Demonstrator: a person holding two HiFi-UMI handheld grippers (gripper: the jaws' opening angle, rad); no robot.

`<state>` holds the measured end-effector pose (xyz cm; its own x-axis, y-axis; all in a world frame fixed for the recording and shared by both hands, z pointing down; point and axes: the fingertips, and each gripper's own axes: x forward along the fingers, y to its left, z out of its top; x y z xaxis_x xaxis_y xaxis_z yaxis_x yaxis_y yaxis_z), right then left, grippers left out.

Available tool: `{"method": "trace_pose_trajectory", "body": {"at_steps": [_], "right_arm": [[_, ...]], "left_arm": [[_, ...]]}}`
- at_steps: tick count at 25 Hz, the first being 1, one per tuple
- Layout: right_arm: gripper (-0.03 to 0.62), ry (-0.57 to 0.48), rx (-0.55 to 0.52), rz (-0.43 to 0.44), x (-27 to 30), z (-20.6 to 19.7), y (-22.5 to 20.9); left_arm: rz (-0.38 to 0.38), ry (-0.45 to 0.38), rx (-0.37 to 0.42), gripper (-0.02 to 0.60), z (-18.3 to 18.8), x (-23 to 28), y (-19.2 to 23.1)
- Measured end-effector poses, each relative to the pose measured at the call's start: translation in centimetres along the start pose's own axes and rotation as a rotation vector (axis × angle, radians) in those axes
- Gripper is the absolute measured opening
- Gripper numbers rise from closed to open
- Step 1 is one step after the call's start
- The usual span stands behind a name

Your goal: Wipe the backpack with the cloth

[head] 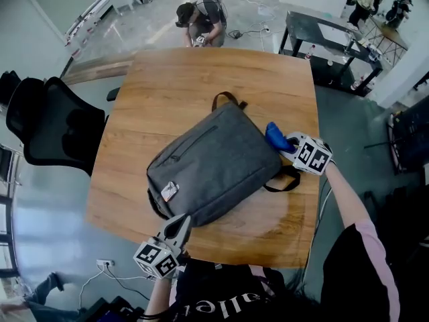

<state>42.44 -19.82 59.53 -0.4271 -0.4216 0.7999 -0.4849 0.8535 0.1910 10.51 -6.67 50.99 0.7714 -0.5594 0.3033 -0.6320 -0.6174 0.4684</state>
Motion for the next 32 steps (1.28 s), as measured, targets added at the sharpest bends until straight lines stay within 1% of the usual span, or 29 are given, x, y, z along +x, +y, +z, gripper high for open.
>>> {"method": "trace_pose_trajectory", "body": {"at_steps": [4,9,11,14,17,20,24,26,27,29,32], "right_arm": [[0.087,0.007,0.047,0.008,-1.4,-1.9,2.6],[0.087,0.053,0.081,0.044,-2.2,-4.8,5.1],[0.087,0.071,0.123,0.021,-2.4,-5.2,4.7],[0.087,0.1,0.187,-0.053,-2.7,-4.5,2.3],[0.087,0.121,0.213,-0.115,-2.6,-2.1,-0.8],[0.087,0.136,0.21,-0.164,-1.5,1.3,-4.3],[0.087,0.157,0.166,-0.204,0.7,6.7,-8.7],[0.087,0.158,0.173,-0.222,2.0,9.5,-10.7],[0.087,0.148,0.205,-0.233,2.6,10.9,-11.7],[0.087,0.101,0.32,-0.247,3.8,13.7,-13.5],[0.087,0.021,0.576,-0.235,5.6,17.1,-15.6]], "left_arm": [[-0.007,-0.015,0.0,0.002,-0.1,-0.6,0.2],[0.019,-0.01,-0.004,0.002,-0.5,-1.5,0.9],[0.022,-0.018,-0.003,0.002,-0.3,-1.8,1.6],[0.018,-0.035,-0.009,0.002,0.3,-2.4,3.1],[0.016,-0.035,-0.016,0.0,1.5,-3.1,4.5],[0.01,-0.028,-0.017,0.002,2.6,-3.7,6.3],[-0.005,-0.035,-0.024,0.0,3.3,-4.7,9.3],[-0.012,-0.034,-0.034,0.0,3.6,-5.2,10.8],[-0.017,-0.036,-0.04,0.002,3.6,-5.6,11.7],[-0.019,-0.038,-0.047,0.002,3.8,-6.3,13.4],[0.004,-0.04,-0.06,0.002,4.6,-7.3,15.7]]}}
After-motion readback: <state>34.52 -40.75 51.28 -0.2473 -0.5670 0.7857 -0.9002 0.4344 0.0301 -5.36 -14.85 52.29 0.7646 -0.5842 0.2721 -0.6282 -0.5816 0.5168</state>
